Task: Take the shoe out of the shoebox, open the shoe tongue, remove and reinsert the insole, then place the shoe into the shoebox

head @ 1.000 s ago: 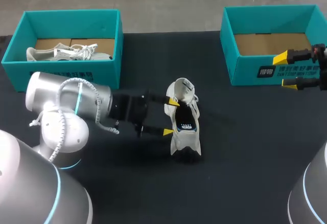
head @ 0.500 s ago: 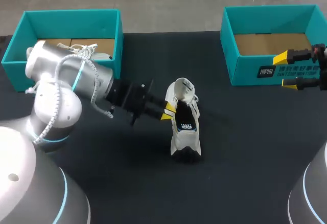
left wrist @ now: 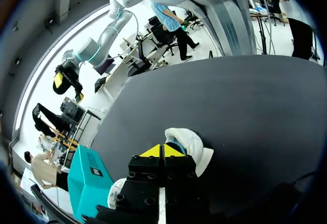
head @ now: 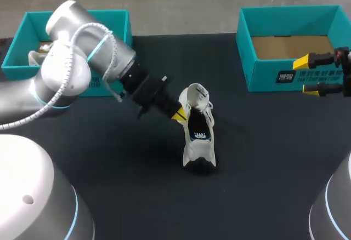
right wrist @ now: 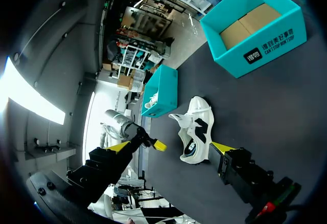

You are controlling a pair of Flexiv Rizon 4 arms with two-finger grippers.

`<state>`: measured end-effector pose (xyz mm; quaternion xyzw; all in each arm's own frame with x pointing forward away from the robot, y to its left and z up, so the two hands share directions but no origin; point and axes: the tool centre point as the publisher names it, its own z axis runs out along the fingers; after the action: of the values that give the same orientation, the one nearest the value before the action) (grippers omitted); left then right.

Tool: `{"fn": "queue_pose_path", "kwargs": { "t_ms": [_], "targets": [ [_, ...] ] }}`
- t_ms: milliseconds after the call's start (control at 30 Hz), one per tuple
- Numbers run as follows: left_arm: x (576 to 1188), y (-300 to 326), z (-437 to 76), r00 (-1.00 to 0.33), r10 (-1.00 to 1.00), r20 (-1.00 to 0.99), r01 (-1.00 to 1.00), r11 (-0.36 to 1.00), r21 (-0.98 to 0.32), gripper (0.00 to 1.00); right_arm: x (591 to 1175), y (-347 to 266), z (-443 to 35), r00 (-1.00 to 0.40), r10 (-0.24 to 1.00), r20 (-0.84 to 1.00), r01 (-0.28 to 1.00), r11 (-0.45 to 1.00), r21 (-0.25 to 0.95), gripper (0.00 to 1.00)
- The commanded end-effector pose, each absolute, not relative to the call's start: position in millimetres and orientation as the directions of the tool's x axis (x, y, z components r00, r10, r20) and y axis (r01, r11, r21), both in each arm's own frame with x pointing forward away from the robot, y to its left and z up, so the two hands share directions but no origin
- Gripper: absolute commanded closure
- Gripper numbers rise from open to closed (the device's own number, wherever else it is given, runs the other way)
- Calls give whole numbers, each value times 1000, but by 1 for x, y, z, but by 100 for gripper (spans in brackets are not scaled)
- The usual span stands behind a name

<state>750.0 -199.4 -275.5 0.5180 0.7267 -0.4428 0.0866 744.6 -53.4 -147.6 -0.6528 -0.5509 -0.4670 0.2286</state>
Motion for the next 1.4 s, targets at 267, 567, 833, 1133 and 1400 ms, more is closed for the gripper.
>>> {"fn": "queue_pose_path", "kwargs": {
  "t_ms": [267, 567, 833, 1133, 1400],
  "targets": [
    [749, -199, -270, -432, 708, -558, 832, 75, -549, 100, 744, -53, -147, -40, 509, 860, 933, -289, 215, 0],
    [752, -203, -271, -284, 889, -359, 885, 98, -456, 100, 744, -53, -147, -40, 509, 860, 933, -289, 215, 0],
    [760, -202, -287, -188, 970, -155, 918, 117, -379, 100, 744, -53, -147, -40, 509, 860, 933, -289, 215, 0],
    [763, -214, -306, -84, 990, -114, 941, 41, -336, 100, 744, -53, -147, -40, 509, 860, 933, -289, 215, 0],
    [767, -218, -324, -63, 992, -111, 951, 25, -310, 100, 744, -53, -147, -40, 509, 860, 933, -289, 215, 0]
  ]
}}
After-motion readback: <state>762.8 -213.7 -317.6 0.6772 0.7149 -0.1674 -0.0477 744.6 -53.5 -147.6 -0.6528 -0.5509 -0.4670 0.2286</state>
